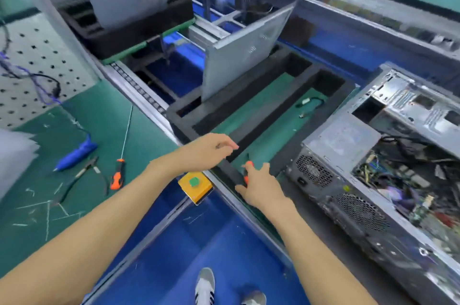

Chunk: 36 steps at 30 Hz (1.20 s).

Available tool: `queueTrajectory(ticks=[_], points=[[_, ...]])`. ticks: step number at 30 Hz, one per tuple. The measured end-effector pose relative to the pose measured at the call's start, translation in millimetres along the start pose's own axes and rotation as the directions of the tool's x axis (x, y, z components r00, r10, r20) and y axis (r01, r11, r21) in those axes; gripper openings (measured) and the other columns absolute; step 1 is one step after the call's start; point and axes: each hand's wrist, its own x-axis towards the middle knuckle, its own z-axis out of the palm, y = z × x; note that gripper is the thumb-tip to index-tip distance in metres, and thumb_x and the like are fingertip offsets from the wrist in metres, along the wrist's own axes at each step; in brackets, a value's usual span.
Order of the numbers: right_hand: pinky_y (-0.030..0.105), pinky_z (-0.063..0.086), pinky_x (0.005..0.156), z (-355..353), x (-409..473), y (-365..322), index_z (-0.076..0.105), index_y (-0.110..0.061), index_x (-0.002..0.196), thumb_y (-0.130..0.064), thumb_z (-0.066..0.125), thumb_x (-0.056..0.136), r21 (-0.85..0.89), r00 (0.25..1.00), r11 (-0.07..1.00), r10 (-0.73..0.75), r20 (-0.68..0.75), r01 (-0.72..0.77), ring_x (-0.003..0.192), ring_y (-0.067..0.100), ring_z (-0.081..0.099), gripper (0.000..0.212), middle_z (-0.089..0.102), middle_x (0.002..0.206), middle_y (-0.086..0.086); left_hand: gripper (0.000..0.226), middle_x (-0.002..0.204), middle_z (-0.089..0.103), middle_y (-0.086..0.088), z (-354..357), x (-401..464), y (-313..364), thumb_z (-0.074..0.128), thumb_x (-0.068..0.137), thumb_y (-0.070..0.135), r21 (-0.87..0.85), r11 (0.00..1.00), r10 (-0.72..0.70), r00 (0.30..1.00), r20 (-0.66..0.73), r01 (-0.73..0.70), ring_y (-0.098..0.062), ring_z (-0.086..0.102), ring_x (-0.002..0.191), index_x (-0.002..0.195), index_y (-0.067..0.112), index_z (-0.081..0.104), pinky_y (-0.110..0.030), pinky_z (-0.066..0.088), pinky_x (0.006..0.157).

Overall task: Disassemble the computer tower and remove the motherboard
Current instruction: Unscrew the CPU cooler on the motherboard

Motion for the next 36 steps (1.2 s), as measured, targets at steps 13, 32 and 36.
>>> queueTrajectory(ticks=[13, 32, 36], points=[[0.015, 0.036, 0.054, -163.9, -74.4, 11.4, 0.051, -0.025, 0.094, -0.046, 0.058, 0.095, 0.39, 0.457, 0.794, 0.161, -0.875, 0.467, 0.054, 0.005, 0.047, 0.022, 0.056, 0.062, -0.019, 0.029, 0.085, 0.066, 0.005, 1.4, 31.3, 94.2, 0.037, 0.106, 0.018, -0.157, 0.892, 0.436, 0.898, 0.056, -0.423, -0.006, 0.061, 0.081, 0.105, 0.019, 0.065, -0.028, 0.05, 0.08], [0.023, 0.015, 0.044, -243.5, -188.0, 185.9, 0.048, -0.02, 0.07, -0.053, 0.035, 0.103, 0.436, 0.263, 0.097, 0.675, -0.689, 0.895, 0.042, 0.017, 0.018, 0.049, 0.029, 0.05, -0.001, 0.057, 0.152, 0.041, 0.0, 178.9, 130.7, 236.7, 0.058, 0.096, 0.035, 0.308, 0.717, 0.457, 0.756, 0.469, -0.625, -0.019, 0.041, 0.136, 0.148, 0.023, 0.039, -0.031, 0.035, 0.11], [0.021, 0.016, 0.042, -231.1, -159.2, 223.5, 0.053, -0.022, 0.063, -0.057, 0.045, 0.092, 0.5, 0.295, 0.119, 0.683, -0.668, 0.858, 0.04, 0.017, 0.018, 0.046, 0.031, 0.048, -0.001, 0.09, 0.157, 0.031, 0.001, 208.0, 154.9, 234.1, 0.065, 0.083, 0.061, 0.474, 0.546, 0.395, 0.711, 0.582, -0.691, -0.021, 0.031, 0.143, 0.155, 0.028, 0.023, -0.047, 0.023, 0.117]])
